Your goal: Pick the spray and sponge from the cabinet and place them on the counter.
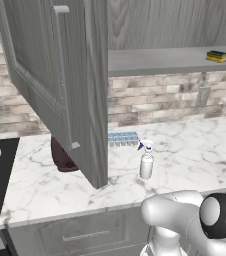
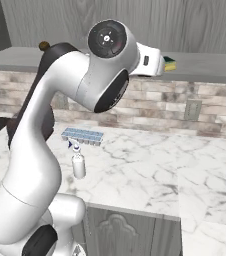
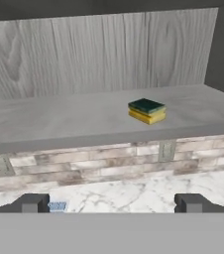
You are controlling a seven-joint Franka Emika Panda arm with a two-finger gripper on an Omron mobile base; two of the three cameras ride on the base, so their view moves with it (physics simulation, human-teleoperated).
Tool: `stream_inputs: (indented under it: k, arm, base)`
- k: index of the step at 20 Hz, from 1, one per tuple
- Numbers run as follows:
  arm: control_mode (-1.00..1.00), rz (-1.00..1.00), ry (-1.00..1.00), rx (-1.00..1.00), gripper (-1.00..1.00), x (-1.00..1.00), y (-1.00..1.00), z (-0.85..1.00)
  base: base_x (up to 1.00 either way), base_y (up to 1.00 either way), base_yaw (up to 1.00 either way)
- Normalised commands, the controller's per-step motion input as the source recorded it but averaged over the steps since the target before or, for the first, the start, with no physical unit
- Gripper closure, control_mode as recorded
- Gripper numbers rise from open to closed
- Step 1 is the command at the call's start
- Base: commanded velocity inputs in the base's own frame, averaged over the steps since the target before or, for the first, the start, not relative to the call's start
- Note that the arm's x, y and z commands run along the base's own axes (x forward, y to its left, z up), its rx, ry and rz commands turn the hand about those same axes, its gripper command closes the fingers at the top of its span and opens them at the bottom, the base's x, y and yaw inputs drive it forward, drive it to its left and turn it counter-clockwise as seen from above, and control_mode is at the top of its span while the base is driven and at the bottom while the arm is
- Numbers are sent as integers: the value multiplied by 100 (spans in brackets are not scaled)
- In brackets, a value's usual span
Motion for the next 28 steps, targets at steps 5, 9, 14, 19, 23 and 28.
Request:
stream_inputs:
  k: [5, 9, 14, 19, 23, 28]
  arm:
    - [-100, 0, -2, 0, -100, 19, -1, 0]
    - [-100, 0, -9, 0, -100, 10, -7, 0]
    - [-100, 0, -9, 0, -100, 13, -3, 0]
    - [-100, 0, 0, 0, -100, 26, 0, 0]
    - [-100, 0, 0, 0, -100, 30, -2, 0]
    - [-100, 0, 2, 0, -100, 29, -12, 0]
  base:
    - [0, 0, 0]
    - [0, 0, 0]
    - [0, 0, 0]
    - [0, 0, 0]
    - [0, 0, 0]
    - [0, 0, 0]
